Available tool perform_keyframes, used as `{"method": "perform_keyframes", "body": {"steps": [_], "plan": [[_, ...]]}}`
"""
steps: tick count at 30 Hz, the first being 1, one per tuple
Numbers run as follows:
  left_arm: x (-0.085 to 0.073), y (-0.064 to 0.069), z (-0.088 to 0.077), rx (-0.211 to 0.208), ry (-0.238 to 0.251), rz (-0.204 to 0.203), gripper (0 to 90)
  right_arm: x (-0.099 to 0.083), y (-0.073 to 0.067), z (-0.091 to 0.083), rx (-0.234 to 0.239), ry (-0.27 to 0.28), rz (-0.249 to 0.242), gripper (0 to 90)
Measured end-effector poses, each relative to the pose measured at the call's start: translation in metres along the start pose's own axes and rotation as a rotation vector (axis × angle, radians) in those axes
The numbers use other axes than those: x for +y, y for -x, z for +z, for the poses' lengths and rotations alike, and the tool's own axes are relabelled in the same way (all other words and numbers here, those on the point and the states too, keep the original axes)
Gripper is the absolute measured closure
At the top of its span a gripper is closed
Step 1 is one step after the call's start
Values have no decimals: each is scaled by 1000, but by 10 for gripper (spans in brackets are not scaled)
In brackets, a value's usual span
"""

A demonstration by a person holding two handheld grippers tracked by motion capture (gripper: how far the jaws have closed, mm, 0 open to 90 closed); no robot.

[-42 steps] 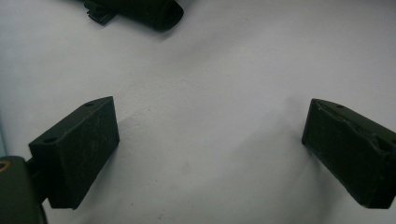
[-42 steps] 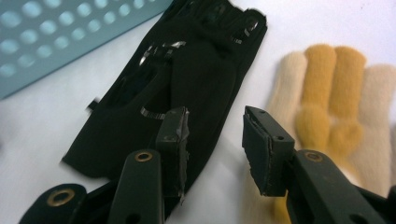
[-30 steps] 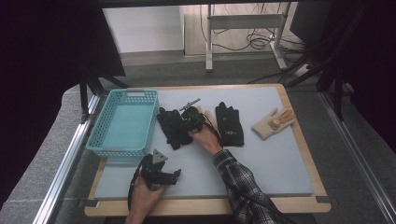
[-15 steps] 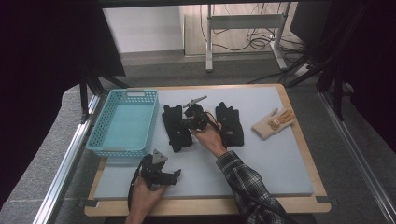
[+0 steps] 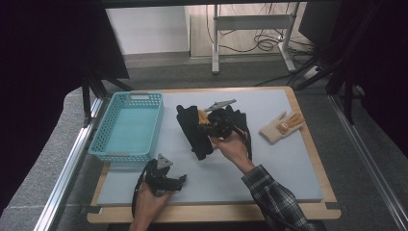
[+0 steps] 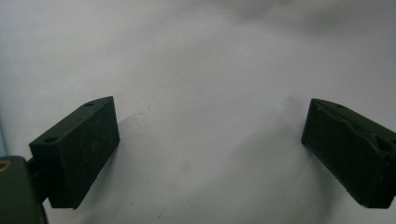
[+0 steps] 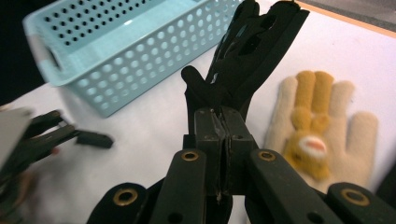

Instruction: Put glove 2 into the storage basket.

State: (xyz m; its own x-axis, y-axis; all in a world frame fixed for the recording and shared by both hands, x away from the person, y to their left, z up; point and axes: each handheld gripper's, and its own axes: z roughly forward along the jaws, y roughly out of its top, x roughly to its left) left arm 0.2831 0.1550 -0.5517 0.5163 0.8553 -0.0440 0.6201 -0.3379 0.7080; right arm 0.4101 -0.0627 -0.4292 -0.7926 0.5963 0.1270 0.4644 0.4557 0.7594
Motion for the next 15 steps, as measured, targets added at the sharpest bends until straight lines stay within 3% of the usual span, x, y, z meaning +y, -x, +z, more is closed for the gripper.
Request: {"method": "perform_keyframes", "body": {"steps": [4, 5, 8, 10, 14, 15], "plan": [[0, 0, 0, 1, 1, -4, 44, -8, -5, -20, -2, 9, -3, 862], [0, 0, 0, 0, 3, -5, 44, -16, -8, -32, -7, 3, -4, 862], [0, 0, 0, 0, 3, -4, 44, -25, -10, -42, -4, -1, 7, 862], [0, 0, 0, -1, 3, -7, 44, -42, -12, -57, 2, -7, 27, 862], [0, 0, 0, 0, 1, -2, 45, -60, -14, -69, 3, -13, 46, 861], [0, 0, 0, 0, 1, -2, 45, -75, -14, -75, 3, -16, 61, 861]]}}
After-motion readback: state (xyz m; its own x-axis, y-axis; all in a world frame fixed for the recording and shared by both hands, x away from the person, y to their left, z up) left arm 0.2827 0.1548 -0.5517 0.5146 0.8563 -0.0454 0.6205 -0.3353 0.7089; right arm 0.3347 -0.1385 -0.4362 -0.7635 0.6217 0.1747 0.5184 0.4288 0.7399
